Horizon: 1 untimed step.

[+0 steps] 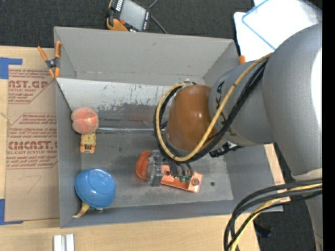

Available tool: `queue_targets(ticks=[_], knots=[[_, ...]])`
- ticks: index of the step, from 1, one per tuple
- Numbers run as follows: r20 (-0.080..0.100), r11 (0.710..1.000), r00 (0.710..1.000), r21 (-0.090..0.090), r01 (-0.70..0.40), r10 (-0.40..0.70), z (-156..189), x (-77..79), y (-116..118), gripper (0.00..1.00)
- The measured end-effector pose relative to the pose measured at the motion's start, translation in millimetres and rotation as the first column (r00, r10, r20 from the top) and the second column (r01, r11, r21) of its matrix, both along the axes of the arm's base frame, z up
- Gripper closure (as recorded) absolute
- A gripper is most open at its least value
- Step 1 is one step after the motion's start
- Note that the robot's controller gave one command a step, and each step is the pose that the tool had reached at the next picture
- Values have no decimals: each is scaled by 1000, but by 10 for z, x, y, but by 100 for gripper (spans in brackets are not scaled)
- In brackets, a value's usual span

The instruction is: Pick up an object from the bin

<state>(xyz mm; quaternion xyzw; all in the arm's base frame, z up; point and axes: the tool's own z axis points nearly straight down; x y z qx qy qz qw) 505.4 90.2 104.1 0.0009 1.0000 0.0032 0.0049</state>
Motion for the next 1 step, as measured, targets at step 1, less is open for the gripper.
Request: queue_targets(ticks=[1], knots=[[0, 1000, 1000, 0, 0, 0, 0, 0, 0, 100]])
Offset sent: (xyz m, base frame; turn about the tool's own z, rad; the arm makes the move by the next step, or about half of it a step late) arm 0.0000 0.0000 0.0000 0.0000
